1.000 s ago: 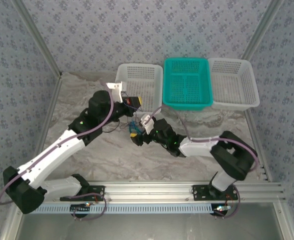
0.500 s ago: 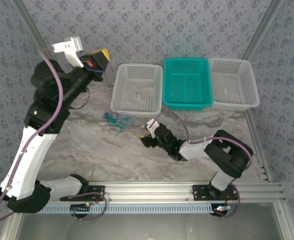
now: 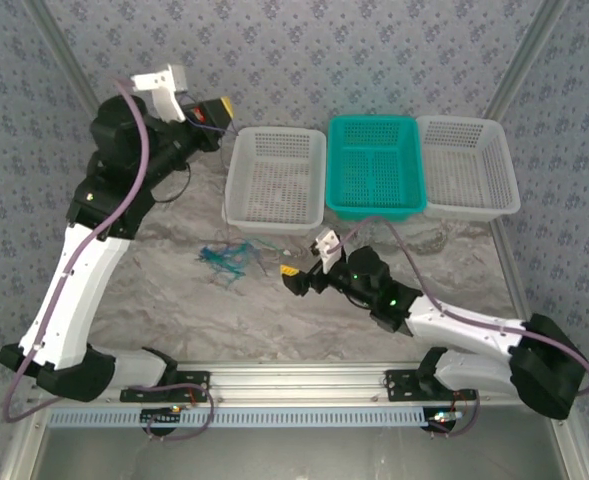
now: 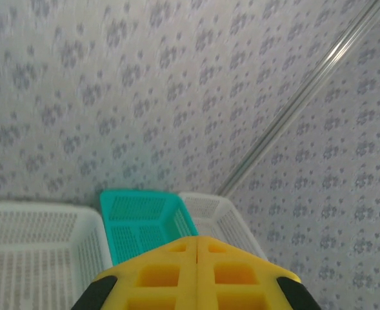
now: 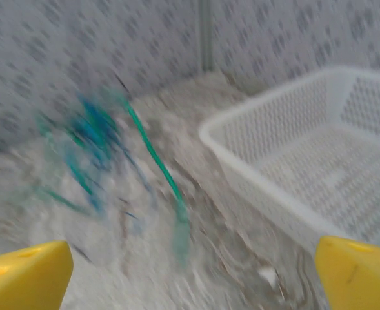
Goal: Untangle the cables
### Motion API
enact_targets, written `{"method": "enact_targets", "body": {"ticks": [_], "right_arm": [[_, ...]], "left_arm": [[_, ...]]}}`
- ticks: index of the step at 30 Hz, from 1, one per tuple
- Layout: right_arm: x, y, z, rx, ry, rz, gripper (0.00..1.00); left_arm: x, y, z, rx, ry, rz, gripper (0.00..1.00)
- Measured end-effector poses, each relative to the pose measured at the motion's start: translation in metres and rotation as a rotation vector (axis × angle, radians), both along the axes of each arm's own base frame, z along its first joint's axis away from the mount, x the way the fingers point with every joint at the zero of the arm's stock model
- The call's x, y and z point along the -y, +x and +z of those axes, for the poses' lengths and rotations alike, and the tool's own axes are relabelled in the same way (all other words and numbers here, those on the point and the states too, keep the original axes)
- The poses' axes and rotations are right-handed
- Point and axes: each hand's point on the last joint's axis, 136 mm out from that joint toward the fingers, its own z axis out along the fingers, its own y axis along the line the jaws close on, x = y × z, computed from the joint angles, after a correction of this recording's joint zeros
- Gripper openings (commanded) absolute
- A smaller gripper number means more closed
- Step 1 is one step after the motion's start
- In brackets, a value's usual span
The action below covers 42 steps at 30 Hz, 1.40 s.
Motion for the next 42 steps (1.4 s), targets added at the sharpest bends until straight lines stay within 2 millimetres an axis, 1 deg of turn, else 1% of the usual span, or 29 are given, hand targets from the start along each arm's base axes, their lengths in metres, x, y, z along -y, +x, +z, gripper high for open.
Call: {"method": "enact_targets", "body": {"ticks": [1,2,3,4,5,7,10,13,16,19,22,24,29,33,35,38,40,42], "right_arm": [[-0.002,-0.002,0.013,0.014,0.025,0.015,1.0],[-0.003,-0.004,0.022,0.021,0.044,0.026,1.0],[-0.005,-0.005,0.029,0.024,0.059,0.036,1.0],[-0.007,-0.005,0.031,0.017,0.068,0.046,1.0],[-0.01,-0.005,0.03,0.007,0.07,0.052,1.0],[-0.018,-0.002,0.02,-0.022,0.054,0.067,0.99],[-0.031,0.005,-0.003,-0.056,-0.004,0.076,0.99],[-0.038,0.012,-0.033,-0.054,-0.104,0.081,0.98],[-0.037,0.02,-0.055,-0.028,-0.2,0.073,0.98],[-0.03,0.033,-0.064,0.003,-0.252,0.053,0.98],[-0.023,0.046,-0.068,0.029,-0.269,0.035,0.98],[-0.024,0.048,-0.069,0.044,-0.269,0.044,0.98],[-0.042,0.039,-0.075,0.061,-0.238,0.126,0.98],[-0.06,0.025,-0.085,0.015,-0.205,0.191,0.99],[-0.068,0.019,-0.084,-0.019,-0.16,0.203,1.0],[-0.079,0.01,-0.075,-0.045,-0.094,0.211,1.0],[-0.085,0.004,-0.071,-0.033,-0.081,0.209,1.0],[-0.09,-0.001,-0.071,-0.038,-0.087,0.191,1.0]], "left_arm": [[0.002,0.002,-0.014,-0.034,0.003,-0.002,0.0],[0.003,0.004,-0.026,-0.06,0.005,-0.003,0.0],[0.004,0.006,-0.04,-0.09,0.003,-0.002,0.0],[0.005,0.007,-0.053,-0.119,0.0,-0.002,0.0],[0.005,0.007,-0.064,-0.141,-0.003,0.0,0.0],[0.005,0.007,-0.083,-0.184,-0.012,0.003,0.0],[0.006,0.005,-0.097,-0.213,-0.036,-0.001,0.0],[0.006,0.0,-0.1,-0.221,-0.06,-0.01,0.0],[0.005,-0.005,-0.094,-0.211,-0.081,-0.02,0.0],[0.004,-0.012,-0.088,-0.203,-0.1,-0.039,0.0],[0.005,-0.02,-0.082,-0.195,-0.114,-0.062,0.0],[0.005,-0.024,-0.079,-0.189,-0.121,-0.073,0.0],[0.007,-0.035,-0.073,-0.18,-0.133,-0.104,0.0],[0.009,-0.036,-0.076,-0.185,-0.131,-0.107,0.0],[0.009,-0.035,-0.08,-0.193,-0.127,-0.106,0.0],[0.009,-0.034,-0.087,-0.207,-0.12,-0.105,0.0],[0.01,-0.033,-0.09,-0.215,-0.117,-0.104,0.0],[0.01,-0.033,-0.093,-0.22,-0.114,-0.103,0.0]]}}
